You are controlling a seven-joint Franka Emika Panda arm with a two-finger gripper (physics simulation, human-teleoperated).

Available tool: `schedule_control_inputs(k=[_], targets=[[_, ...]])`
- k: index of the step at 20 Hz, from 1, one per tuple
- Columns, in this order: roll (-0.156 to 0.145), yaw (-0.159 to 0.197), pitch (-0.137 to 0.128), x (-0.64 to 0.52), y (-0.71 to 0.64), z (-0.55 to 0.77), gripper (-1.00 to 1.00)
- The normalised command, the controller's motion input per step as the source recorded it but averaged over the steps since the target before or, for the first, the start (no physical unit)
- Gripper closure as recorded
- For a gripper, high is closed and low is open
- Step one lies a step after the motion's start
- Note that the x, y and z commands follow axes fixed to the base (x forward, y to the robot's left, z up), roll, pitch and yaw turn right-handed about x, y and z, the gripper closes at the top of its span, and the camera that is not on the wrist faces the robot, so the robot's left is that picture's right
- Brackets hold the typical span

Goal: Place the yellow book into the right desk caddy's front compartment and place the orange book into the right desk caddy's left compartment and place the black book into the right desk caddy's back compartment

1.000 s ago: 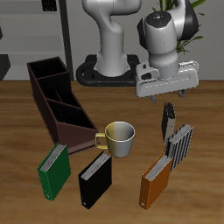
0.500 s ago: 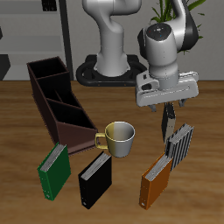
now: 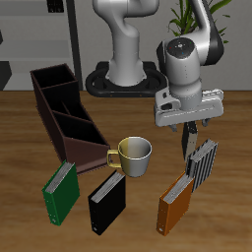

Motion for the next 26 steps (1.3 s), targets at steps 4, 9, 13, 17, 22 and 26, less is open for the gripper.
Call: schedule_control_inputs(k=[4,9,13,17,22,26], targets=[[-0.039,0.026,-0.029,-0.18,0.13,-0.13,-1.00],[-0.030,0.000,-0.004,-0.02,0.06,-0.13,-1.00],[0.000,-0.006,0.021,0.05,0.04,-0.12,-1.00],[-0.003,0.002,0.046,-0.05,0.10,-0.27,-1.00],[-0.017,0.005,0.055,0.06,-0.03,-0.29,1.00],[0.023,-0.002,0.002,-0.09,-0.04,0.01,1.00]])
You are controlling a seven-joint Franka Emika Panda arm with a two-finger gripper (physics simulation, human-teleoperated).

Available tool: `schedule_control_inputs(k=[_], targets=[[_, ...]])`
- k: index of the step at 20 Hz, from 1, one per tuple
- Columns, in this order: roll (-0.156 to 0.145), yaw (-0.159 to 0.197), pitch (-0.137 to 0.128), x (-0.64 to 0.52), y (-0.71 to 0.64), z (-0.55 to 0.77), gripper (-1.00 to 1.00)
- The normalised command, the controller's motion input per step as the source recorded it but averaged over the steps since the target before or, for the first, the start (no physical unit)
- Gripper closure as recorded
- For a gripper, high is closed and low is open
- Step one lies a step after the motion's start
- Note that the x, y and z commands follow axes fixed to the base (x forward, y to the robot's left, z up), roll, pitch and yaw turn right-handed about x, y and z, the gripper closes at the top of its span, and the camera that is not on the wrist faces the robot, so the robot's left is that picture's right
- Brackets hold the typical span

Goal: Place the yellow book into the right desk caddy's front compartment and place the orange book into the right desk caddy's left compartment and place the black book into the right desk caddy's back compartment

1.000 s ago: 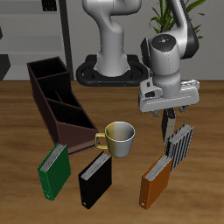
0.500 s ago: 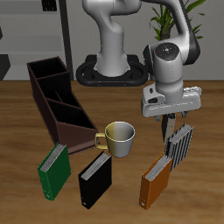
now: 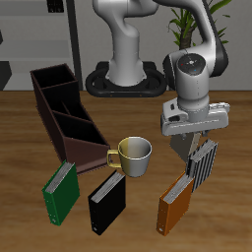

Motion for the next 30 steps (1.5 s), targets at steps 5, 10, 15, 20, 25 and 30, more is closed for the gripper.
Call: schedule_control_inputs(k=[5,10,15,20,25,30], targets=[[0.018,0.008,-0.027,-0.17,-0.07,0.28,1.00],[0.001,0.019,-0.053,-0.14,-0.21,0.46,1.00],[-0.007,0.020,-0.063,-0.27,-0.43,0.67,1.00],[-0.006,0.025,-0.042,-0.11,-0.27,0.38,1.00],[-0.013,0.056,-0.045,-0.15,-0.96,0.76,1.00],[-0.024,0.084,-0.016,-0.13,-0.69,0.28,1.00]])
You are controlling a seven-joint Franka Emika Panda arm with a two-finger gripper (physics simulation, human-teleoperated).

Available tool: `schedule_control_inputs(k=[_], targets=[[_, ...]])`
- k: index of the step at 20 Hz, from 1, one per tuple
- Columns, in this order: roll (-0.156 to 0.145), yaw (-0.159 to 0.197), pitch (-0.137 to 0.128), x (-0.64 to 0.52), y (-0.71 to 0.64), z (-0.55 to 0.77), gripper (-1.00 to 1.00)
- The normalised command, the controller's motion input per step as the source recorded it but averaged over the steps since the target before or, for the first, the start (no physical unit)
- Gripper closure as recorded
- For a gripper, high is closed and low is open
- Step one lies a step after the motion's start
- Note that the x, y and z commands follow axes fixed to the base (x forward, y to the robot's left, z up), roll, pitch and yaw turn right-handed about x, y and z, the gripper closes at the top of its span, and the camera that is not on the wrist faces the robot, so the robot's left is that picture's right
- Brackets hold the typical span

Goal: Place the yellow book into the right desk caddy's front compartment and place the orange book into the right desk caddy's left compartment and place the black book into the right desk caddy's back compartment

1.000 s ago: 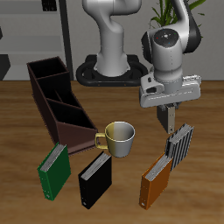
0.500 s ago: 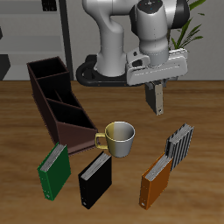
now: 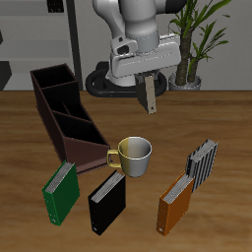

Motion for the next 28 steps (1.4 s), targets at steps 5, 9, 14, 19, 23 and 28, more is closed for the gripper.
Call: schedule_control_inputs(k=[5,9,14,19,23,28], targets=[[0.009,0.006,0.010,-0.14,-0.82,0.39,1.00],[0.072,-0.010,0.033,-0.12,-0.73,0.41,1.00],[-0.003,0.030,-0.009,0.05,-0.89,0.48,1.00],[-0.061,-0.003,0.028,0.06,-0.82,0.29,1.00],[-0.049,0.027,0.027,-0.19,-0.35,0.00,1.00],[-0.018,0.052,0.035,-0.17,-0.14,-0.02,1.00]])
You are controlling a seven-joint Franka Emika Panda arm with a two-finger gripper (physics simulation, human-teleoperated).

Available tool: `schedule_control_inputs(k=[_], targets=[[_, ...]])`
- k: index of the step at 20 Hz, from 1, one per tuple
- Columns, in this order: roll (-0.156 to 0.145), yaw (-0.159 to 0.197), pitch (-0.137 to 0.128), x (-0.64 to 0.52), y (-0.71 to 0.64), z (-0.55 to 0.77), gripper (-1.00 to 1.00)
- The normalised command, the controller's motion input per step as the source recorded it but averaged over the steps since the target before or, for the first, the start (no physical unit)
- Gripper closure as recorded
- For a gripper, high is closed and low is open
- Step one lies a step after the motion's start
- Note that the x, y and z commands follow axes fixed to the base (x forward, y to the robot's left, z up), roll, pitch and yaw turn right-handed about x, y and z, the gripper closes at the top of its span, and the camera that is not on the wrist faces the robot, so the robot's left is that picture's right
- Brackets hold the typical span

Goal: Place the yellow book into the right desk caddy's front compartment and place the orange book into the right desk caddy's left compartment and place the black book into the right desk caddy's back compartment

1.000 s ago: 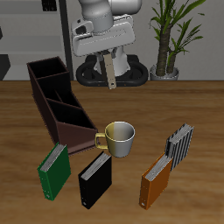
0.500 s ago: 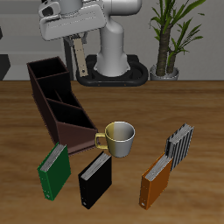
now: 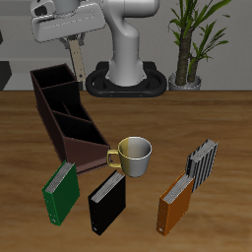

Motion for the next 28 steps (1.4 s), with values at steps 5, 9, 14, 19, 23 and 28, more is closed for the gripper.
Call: schedule_control_inputs(k=[5,9,14,19,23,28], targets=[[-0.042,0.040,0.009,-0.02,-0.28,0.06,1.00],[-0.018,0.061,0.019,0.00,-0.17,-0.03,1.00],[-0.016,0.031,0.015,0.04,-0.04,-0.07,1.00],[0.012,0.074,0.027,0.02,0.05,-0.23,1.00],[-0.022,0.043,-0.009,0.04,0.04,-0.07,1.00],[0.003,-0.002,0.002,0.01,0.01,-0.05,1.00]])
